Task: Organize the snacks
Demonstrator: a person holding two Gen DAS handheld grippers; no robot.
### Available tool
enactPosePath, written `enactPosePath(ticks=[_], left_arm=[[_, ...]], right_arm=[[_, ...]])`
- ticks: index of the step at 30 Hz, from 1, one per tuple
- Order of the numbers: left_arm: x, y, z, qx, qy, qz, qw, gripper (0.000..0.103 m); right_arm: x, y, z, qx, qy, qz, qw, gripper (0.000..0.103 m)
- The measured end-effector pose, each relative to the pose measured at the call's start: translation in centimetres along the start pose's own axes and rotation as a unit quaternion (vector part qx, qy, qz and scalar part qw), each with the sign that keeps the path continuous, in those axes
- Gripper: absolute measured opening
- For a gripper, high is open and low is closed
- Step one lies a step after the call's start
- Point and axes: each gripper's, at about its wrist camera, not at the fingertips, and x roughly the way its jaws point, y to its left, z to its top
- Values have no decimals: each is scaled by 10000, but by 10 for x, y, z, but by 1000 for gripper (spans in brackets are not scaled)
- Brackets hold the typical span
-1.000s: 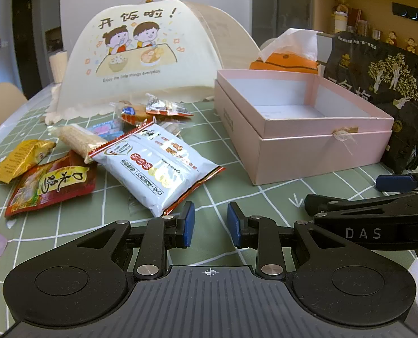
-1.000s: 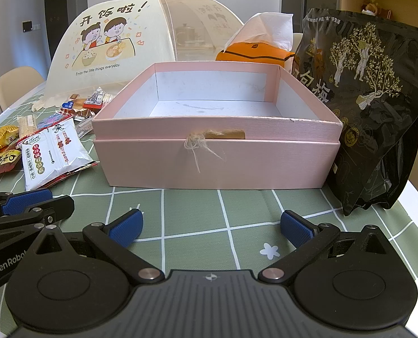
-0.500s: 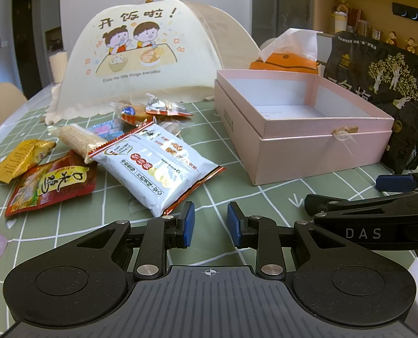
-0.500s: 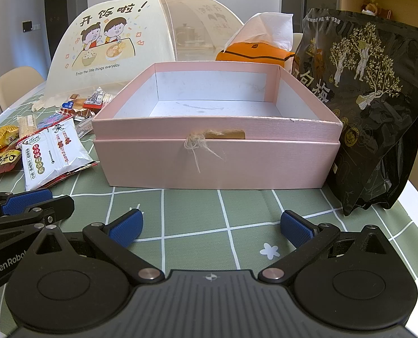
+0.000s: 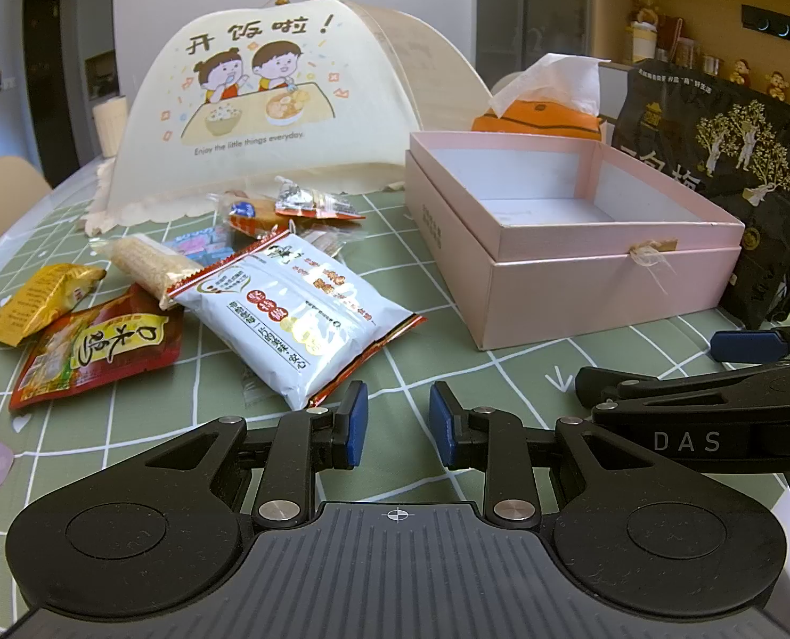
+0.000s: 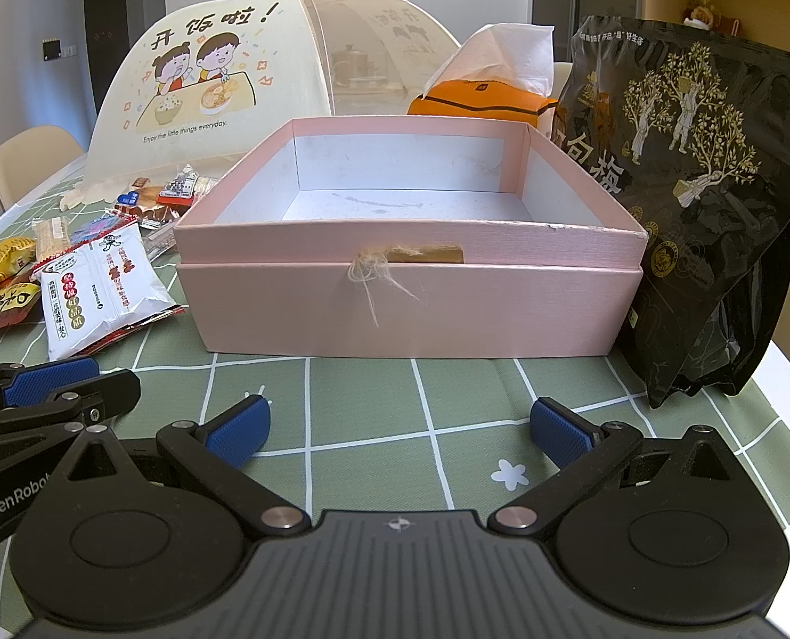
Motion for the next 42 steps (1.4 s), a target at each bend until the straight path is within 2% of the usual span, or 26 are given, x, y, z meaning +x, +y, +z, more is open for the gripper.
enactPosePath(ticks=[34, 35, 37, 39, 42], left_arm=[[1, 0, -1, -18, -5, -24, 10000, 31], [1, 1, -1, -28, -5, -53, 10000, 31], [-1, 2, 2, -17, 163, -58, 9998, 31], [-12, 11, 11, -250, 426, -290, 9984, 31], [-41, 36, 24, -460, 365, -521, 9969, 31]], right_arm=[[3, 3, -3, 3, 2, 11, 10000, 103], [3, 3, -1, -58, 89, 91, 9999, 103], [3, 4, 6, -65, 545, 182, 9983, 103], [1, 3, 10, -28, 917, 117, 9957, 103], [-4, 4, 11, -32, 1208, 3, 9927, 103]])
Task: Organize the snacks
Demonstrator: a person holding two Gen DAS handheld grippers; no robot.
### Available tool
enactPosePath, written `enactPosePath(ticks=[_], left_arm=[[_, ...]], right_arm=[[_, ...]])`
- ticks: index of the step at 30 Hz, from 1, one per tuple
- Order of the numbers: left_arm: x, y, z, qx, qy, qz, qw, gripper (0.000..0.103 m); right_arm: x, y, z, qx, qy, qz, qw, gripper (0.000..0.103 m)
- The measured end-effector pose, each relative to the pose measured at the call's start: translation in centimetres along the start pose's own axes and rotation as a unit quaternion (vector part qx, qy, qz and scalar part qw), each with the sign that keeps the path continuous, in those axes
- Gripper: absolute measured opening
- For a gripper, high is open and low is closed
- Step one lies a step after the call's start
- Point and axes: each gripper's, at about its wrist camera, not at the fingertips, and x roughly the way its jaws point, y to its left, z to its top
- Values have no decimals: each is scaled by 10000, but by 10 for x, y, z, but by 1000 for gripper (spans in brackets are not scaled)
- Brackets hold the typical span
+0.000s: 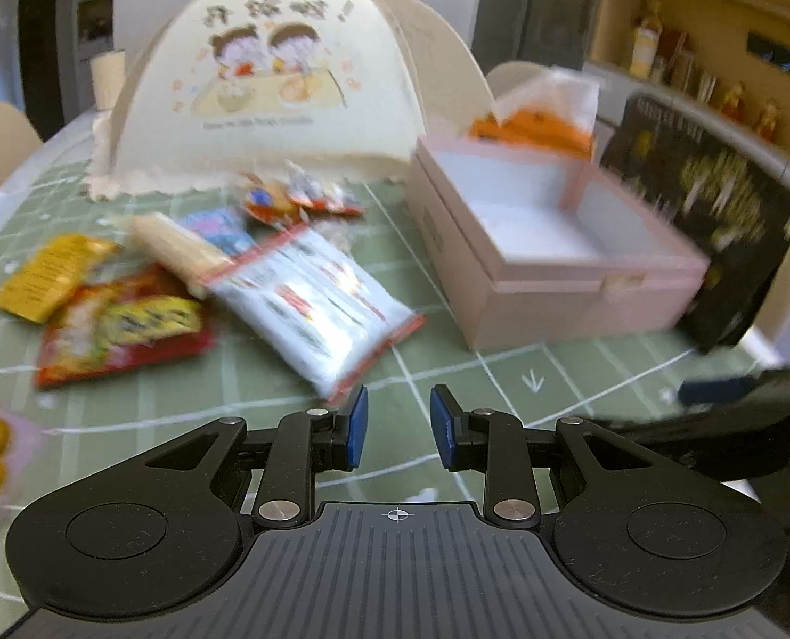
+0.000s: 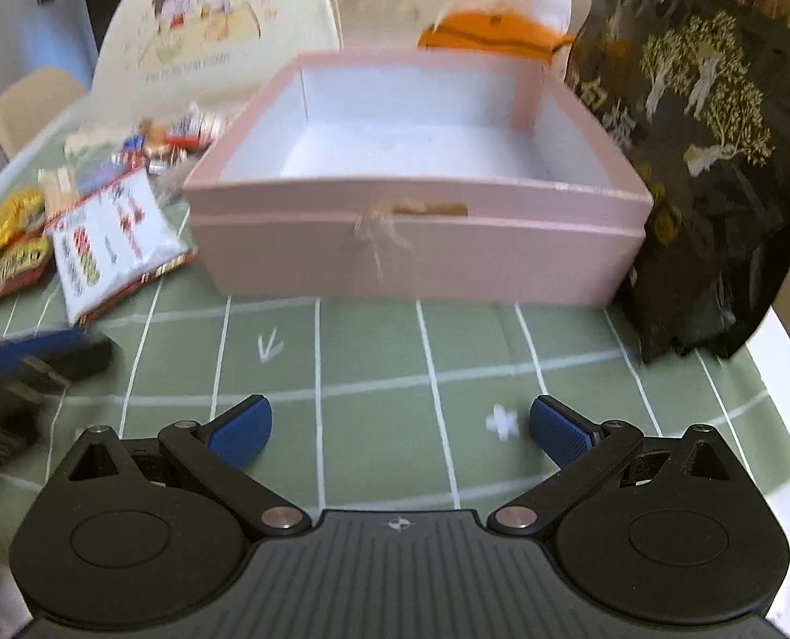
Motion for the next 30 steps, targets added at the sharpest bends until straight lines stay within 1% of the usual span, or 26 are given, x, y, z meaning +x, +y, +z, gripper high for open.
enactPosePath(ticks=[3, 5, 6, 8, 11, 14, 15, 16, 17, 18, 19, 21, 22, 24, 26, 28, 30], left_arm=[[-30, 40, 17, -202, 243, -157, 9994, 31], [-42, 73, 24, -448, 434, -4, 9981, 31], [-47, 93, 25, -649, 512, 115, 9965, 30], [-55, 130, 25, -920, 624, 304, 9933, 30], [-61, 173, 24, -1097, 665, 376, 9910, 30], [-63, 206, 28, -978, 641, 228, 9929, 30], [-62, 217, 32, -887, 633, 125, 9940, 30], [-59, 228, 38, -789, 642, 32, 9948, 30], [-57, 237, 44, -698, 646, -28, 9955, 30], [-54, 243, 50, -636, 632, -65, 9960, 30], [-52, 250, 54, -564, 628, -100, 9964, 30], [-44, 262, 62, -440, 692, -224, 9964, 30], [-40, 265, 63, -403, 765, -277, 9959, 30], [-33, 266, 60, -384, 1009, -326, 9936, 30], [-35, 265, 51, -481, 1172, -365, 9913, 30], [-43, 265, 39, -708, 1273, -465, 9882, 30], [-53, 263, 26, -840, 1309, -421, 9869, 30]], right_arm=[[-3, 2, -3, 146, 90, -148, 9997, 103], [-5, 4, 2, 345, 266, -283, 9987, 103], [-5, 6, 6, 554, 441, -413, 9966, 103], [-4, 8, 9, 795, 609, -556, 9934, 103], [-2, 17, 10, 912, 672, -624, 9916, 103], [0, 30, 15, 791, 844, -553, 9917, 103], [2, 35, 19, 748, 998, -497, 9909, 102], [1, 40, 24, 708, 1111, -443, 9903, 91], [-4, 46, 28, 688, 1136, -431, 9902, 81], [-13, 55, 33, 689, 1077, -477, 9906, 81], [-24, 63, 37, 695, 929, -529, 9918, 81], [-53, 84, 45, 659, 469, -534, 9953, 82], [-68, 96, 48, 620, 249, -488, 9966, 83], [-87, 114, 54, 574, -11, -377, 9976, 85], [-99, 133, 57, 423, -98, -286, 9987, 85], [-98, 144, 57, 237, -98, -212, 9994, 85], [-94, 158, 54, -43, -103, -218, 9997, 85]])
